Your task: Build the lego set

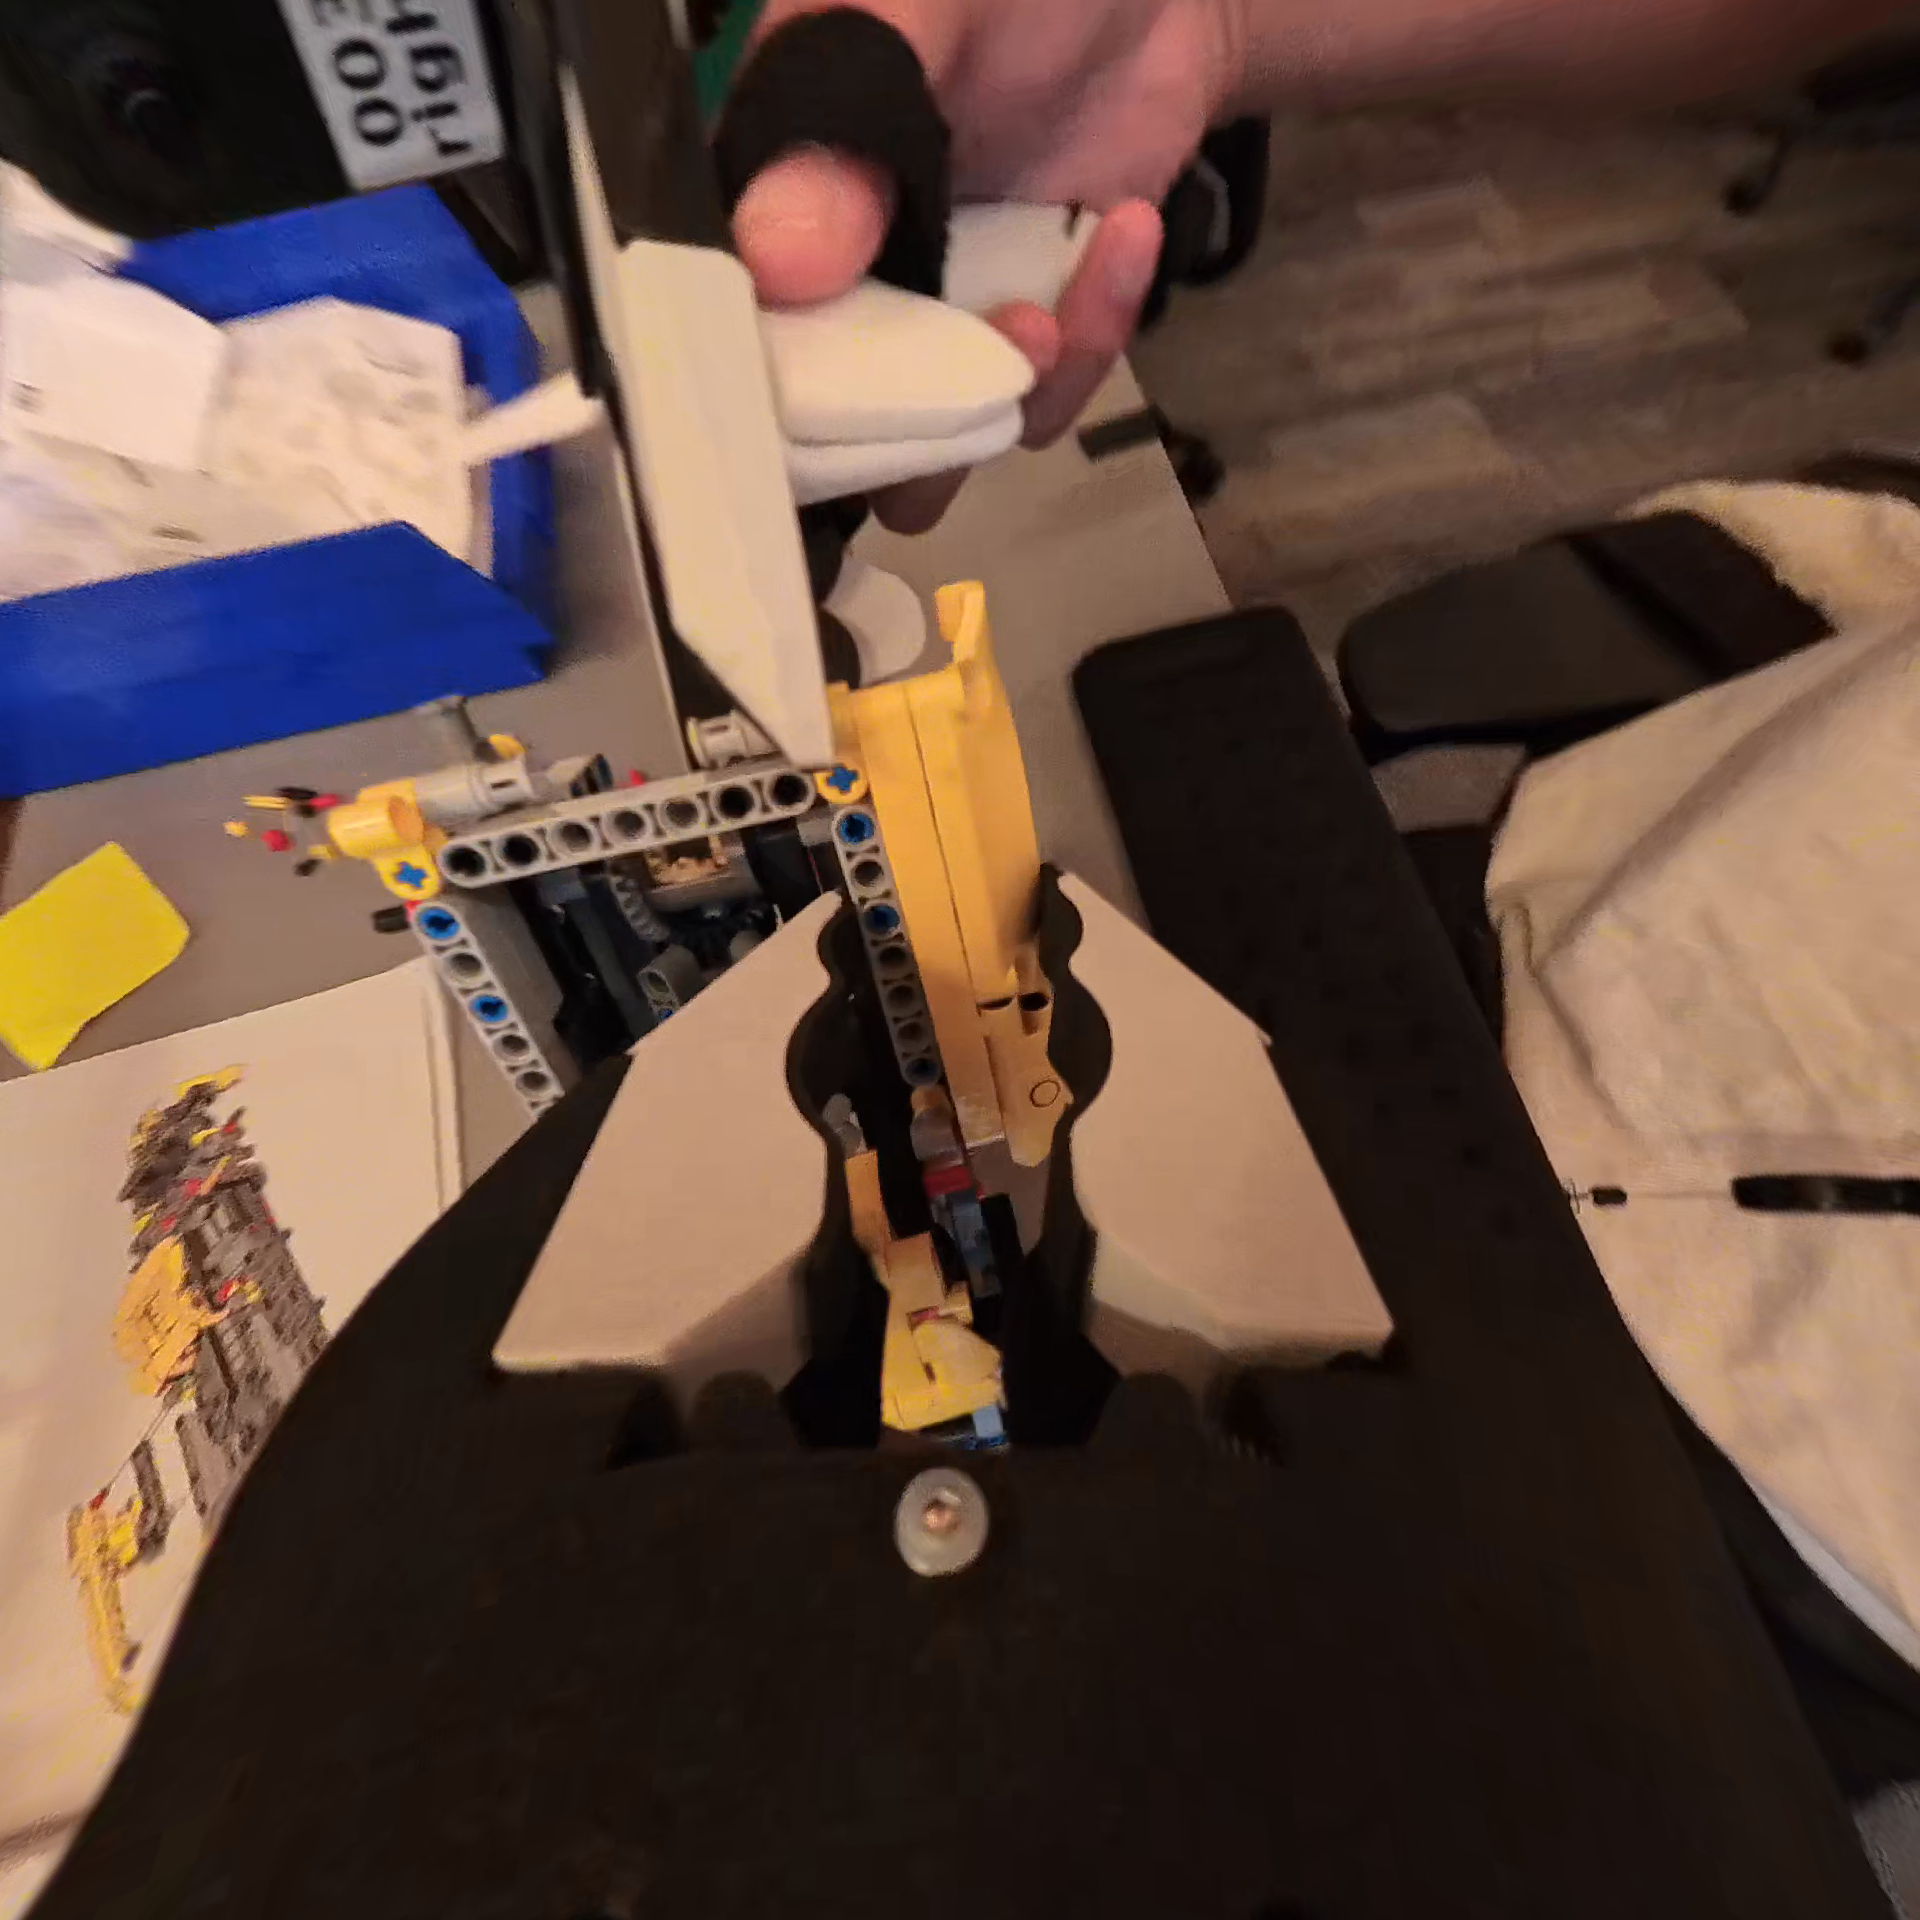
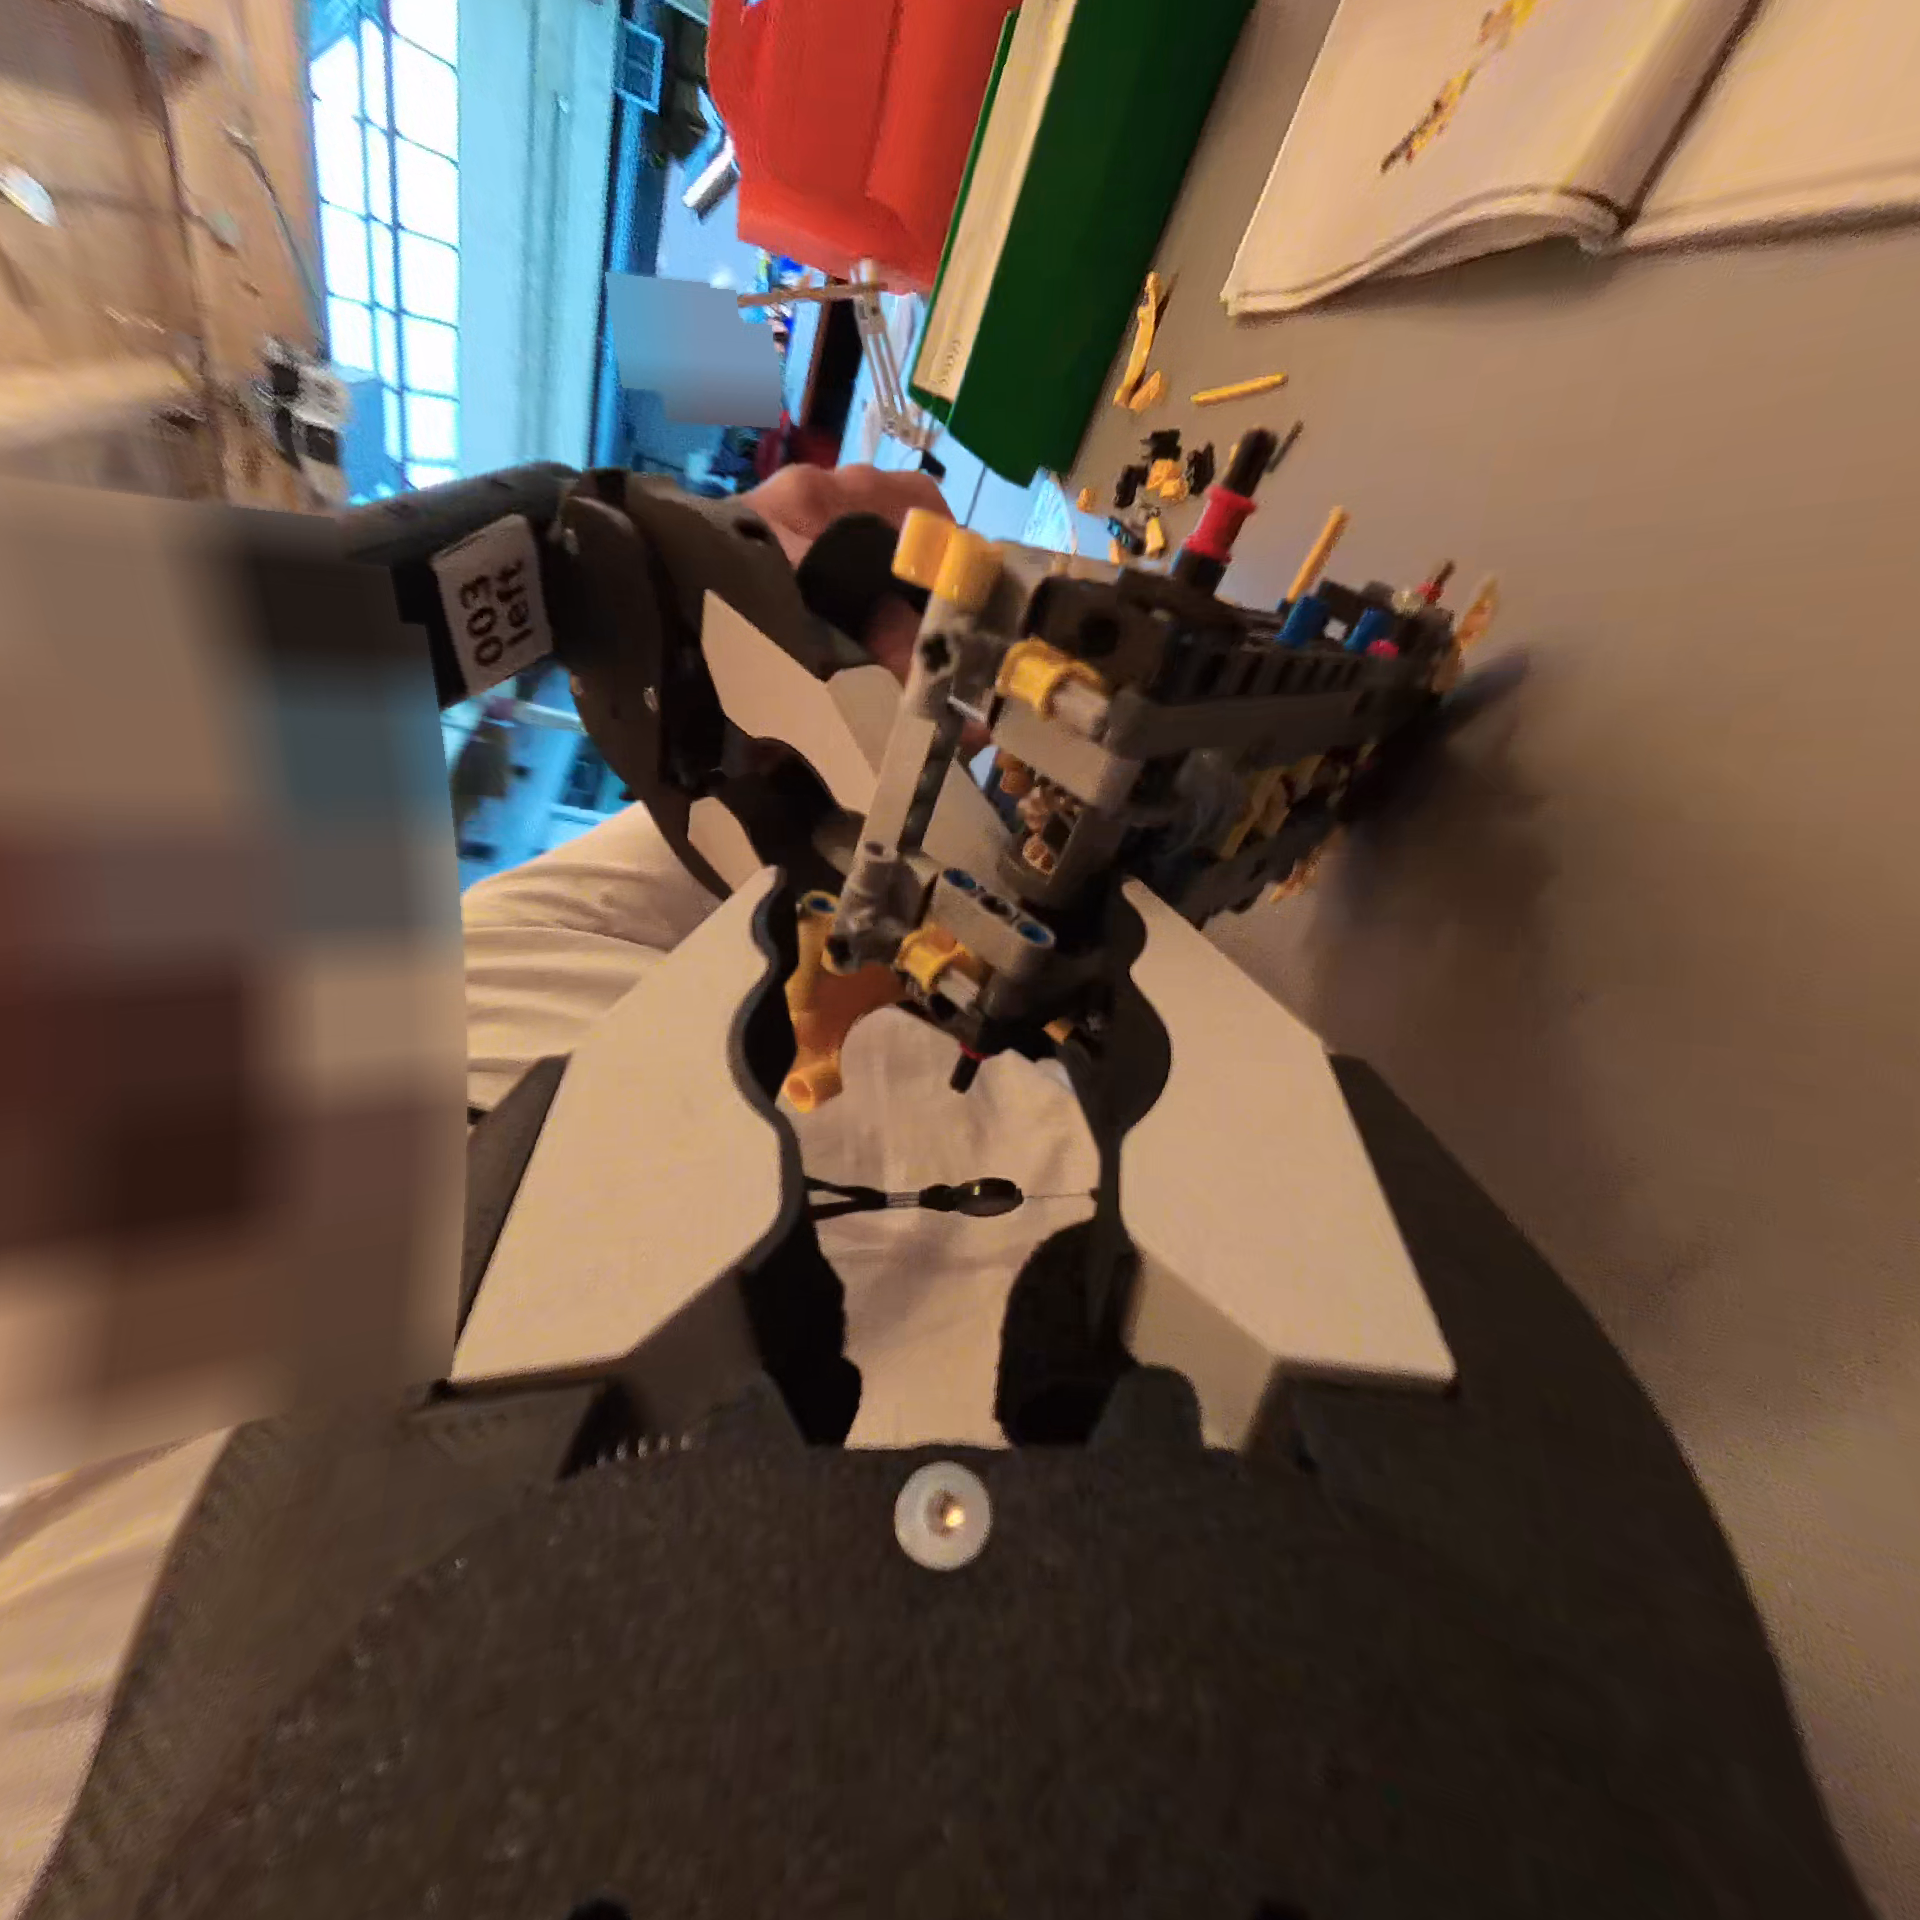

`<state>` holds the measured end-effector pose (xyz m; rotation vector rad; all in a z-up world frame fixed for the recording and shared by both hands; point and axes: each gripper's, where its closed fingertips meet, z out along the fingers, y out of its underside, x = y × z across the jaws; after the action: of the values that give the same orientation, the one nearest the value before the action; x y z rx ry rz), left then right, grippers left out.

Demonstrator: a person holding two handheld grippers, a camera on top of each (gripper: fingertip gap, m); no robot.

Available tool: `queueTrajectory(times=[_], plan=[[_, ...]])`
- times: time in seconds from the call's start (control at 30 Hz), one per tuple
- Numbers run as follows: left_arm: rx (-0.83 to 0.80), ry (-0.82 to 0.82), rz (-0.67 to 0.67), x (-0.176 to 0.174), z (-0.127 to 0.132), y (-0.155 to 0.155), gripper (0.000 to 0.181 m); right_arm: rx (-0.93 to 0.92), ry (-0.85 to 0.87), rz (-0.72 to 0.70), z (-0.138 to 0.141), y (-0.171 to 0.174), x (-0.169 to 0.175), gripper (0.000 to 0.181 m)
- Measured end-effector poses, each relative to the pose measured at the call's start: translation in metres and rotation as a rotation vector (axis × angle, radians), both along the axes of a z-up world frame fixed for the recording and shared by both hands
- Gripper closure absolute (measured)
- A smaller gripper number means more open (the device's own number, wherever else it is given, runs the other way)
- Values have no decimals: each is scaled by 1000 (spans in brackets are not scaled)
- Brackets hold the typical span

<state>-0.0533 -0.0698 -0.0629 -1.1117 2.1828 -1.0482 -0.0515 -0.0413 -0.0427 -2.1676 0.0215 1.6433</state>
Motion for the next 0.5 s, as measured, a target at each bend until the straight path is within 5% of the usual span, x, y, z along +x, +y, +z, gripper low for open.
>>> queueTrajectory(times=[0.3, 0.5], plan=[[72, 434, -216, 15, -45, -5, 148, -158, 124, -47, -53, -6, 35, 135], [129, 590, -150, 7, -74, -6, 148, -125, 40, -75, -86, -12, 44, 135]])
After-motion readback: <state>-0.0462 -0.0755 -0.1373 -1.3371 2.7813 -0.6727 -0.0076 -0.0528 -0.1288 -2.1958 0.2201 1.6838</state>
